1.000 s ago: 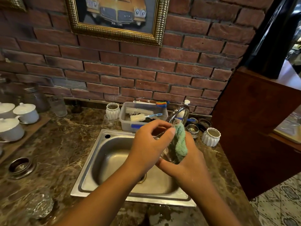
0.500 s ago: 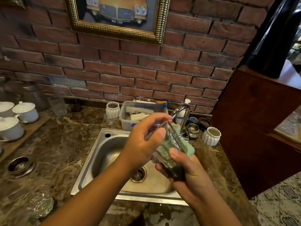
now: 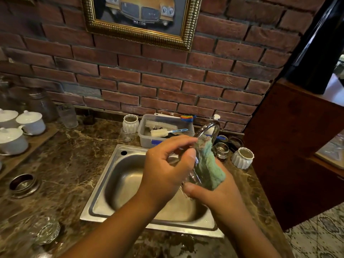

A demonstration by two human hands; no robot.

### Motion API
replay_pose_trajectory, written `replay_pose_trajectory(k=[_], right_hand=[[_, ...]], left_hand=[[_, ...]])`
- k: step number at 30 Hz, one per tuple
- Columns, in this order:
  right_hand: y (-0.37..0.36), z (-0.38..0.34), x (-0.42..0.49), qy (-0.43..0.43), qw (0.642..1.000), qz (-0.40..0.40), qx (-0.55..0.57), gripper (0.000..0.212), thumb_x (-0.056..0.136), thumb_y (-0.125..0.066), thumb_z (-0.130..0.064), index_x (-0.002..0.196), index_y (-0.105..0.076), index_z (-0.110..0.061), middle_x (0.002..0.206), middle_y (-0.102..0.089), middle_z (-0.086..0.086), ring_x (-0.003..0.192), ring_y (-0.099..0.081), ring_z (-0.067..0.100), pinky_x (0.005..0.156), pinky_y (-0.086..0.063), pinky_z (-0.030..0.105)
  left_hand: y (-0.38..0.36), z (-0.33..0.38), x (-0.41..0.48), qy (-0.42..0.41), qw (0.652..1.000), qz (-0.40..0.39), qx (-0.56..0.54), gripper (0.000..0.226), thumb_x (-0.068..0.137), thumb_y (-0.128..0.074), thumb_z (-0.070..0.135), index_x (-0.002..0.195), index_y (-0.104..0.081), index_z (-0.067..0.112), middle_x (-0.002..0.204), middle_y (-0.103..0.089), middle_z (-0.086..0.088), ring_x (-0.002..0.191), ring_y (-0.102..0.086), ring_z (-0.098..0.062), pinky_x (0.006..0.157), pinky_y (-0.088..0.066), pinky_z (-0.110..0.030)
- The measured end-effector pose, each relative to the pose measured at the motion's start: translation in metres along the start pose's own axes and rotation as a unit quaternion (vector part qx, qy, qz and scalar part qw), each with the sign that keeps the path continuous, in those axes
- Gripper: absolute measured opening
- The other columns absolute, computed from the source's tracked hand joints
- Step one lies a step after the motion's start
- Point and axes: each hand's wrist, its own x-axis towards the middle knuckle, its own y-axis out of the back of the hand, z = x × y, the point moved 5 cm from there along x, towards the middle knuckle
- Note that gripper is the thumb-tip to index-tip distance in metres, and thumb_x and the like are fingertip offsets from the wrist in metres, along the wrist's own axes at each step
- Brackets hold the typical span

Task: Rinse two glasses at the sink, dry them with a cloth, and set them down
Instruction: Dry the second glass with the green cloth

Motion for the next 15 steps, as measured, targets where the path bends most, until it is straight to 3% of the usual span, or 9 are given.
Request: replay_pose_trajectory(k=[2,4,7,10,13,15], right_hand=[[-0.003,0.01,-0.004,-0.086,0.983,-0.06,0.149,0.071,0.065,-0.089,-0.025,0.13,-0.06,-0.021,0.119,-0.073,0.013,0.108,-0.071,0.032,0.081,-0.06,0.039],[-0.014,0.02,-0.016,-0.162,0.931,-0.107,0.309,0.091,0.06,-0.096,-0.024,0.136,-0.048,-0.007,0.114,-0.073,0.02,0.101,-0.073,0.037,0.079,-0.06,0.046],[-0.022,0.03,-0.025,-0.191,0.896,-0.088,0.391,0.106,0.049,-0.101,-0.023,0.135,-0.044,0.0,0.104,-0.074,0.024,0.09,-0.075,0.039,0.069,-0.062,0.046],[-0.023,0.03,-0.019,-0.158,0.936,-0.049,0.311,0.088,0.053,-0.099,-0.027,0.13,-0.058,-0.01,0.106,-0.073,0.024,0.087,-0.074,0.037,0.066,-0.061,0.041],[-0.013,0.013,-0.006,-0.044,0.997,0.003,0.066,0.06,0.068,-0.087,-0.025,0.124,-0.064,-0.031,0.116,-0.073,0.009,0.101,-0.073,0.028,0.076,-0.063,0.038],[-0.006,0.003,-0.003,0.025,0.996,0.031,-0.077,0.067,0.069,-0.085,-0.027,0.127,-0.057,-0.045,0.12,-0.071,-0.008,0.107,-0.071,0.016,0.083,-0.061,0.029]], left_hand=[[-0.002,0.006,-0.002,-0.045,0.998,-0.041,0.015,0.036,0.084,-0.056,0.037,0.11,-0.075,0.02,0.109,-0.077,0.001,0.108,-0.071,-0.017,0.085,-0.06,-0.031],[-0.002,0.011,-0.005,-0.09,0.993,-0.076,0.018,0.04,0.085,-0.055,0.032,0.109,-0.076,0.008,0.109,-0.076,-0.006,0.106,-0.071,-0.022,0.087,-0.06,-0.037],[0.001,0.01,-0.005,-0.102,0.988,-0.113,0.025,0.041,0.085,-0.055,0.031,0.109,-0.076,0.005,0.11,-0.076,-0.007,0.107,-0.071,-0.022,0.089,-0.058,-0.038],[0.004,-0.001,0.001,-0.008,0.991,-0.136,0.009,0.048,0.084,-0.051,0.041,0.112,-0.075,0.01,0.113,-0.075,-0.005,0.11,-0.069,-0.021,0.091,-0.058,-0.035],[0.004,-0.007,0.004,0.029,0.991,-0.129,0.012,0.045,0.085,-0.052,0.044,0.116,-0.074,0.018,0.113,-0.075,0.001,0.111,-0.068,-0.018,0.09,-0.059,-0.034],[0.003,-0.009,0.005,0.042,0.994,-0.102,0.008,0.041,0.086,-0.055,0.044,0.115,-0.074,0.021,0.112,-0.076,0.005,0.11,-0.069,-0.015,0.089,-0.06,-0.031]])
